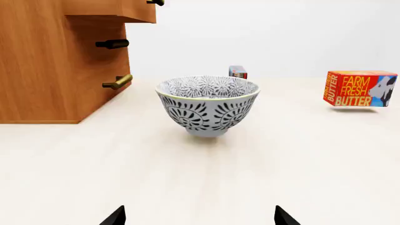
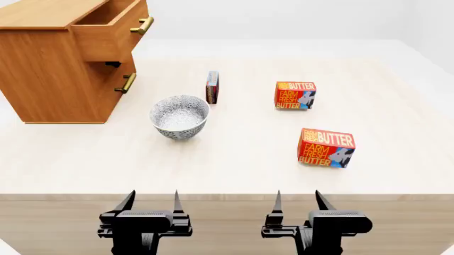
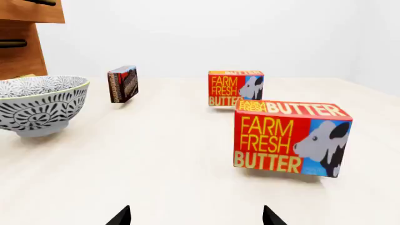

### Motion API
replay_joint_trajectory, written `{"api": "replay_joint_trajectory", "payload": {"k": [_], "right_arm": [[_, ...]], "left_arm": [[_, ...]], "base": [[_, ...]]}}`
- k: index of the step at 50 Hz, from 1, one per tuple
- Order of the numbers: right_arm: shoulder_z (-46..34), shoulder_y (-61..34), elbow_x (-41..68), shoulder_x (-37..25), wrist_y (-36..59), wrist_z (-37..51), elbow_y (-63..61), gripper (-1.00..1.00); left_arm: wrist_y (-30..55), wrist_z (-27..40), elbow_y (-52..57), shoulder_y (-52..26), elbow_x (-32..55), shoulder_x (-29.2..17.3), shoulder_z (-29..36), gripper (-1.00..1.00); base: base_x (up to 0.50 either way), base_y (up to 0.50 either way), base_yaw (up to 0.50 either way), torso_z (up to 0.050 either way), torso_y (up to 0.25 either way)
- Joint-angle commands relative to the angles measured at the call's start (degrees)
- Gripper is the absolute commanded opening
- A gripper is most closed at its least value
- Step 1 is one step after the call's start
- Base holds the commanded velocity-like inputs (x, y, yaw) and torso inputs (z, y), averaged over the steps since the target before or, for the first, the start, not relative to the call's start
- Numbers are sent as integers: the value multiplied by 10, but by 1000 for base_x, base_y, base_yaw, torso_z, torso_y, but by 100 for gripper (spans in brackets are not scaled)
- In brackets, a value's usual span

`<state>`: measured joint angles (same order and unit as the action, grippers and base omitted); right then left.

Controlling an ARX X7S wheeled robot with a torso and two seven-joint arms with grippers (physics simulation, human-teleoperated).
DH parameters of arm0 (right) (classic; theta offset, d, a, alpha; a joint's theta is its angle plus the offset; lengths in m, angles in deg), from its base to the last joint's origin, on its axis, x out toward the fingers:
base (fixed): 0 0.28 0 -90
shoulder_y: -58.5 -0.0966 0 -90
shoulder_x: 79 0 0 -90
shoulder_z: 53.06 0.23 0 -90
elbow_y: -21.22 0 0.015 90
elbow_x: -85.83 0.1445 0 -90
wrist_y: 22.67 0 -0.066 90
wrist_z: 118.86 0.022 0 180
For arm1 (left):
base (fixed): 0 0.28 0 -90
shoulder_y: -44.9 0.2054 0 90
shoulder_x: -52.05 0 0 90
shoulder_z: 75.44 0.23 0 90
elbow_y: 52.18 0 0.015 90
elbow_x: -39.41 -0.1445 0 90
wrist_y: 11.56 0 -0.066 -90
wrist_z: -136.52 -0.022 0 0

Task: Put the chocolate pudding in the top drawer of the cabinet and close it.

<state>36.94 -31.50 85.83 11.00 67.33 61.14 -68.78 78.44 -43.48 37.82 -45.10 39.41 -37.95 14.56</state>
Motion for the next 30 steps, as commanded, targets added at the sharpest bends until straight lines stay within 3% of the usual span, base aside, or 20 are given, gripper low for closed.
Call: {"api": "replay_joint_trajectory", "payload": {"k": [1, 10, 30], "right_arm": [[-11, -1, 11, -9, 0, 11, 2, 100], [-26, -5, 34, -23, -3, 29, 6, 100], [-48, -8, 50, -41, -1, 53, 5, 100]], "left_arm": [[-1, 8, 1, 0, 9, -9, 12, 100], [-6, 16, 1, 0, 32, -25, 30, 100], [5, 33, 11, -1, 59, -44, 47, 100]], "base": [[0, 0, 0, 0, 0], [0, 0, 0, 0, 0], [0, 0, 0, 50, 0]]}}
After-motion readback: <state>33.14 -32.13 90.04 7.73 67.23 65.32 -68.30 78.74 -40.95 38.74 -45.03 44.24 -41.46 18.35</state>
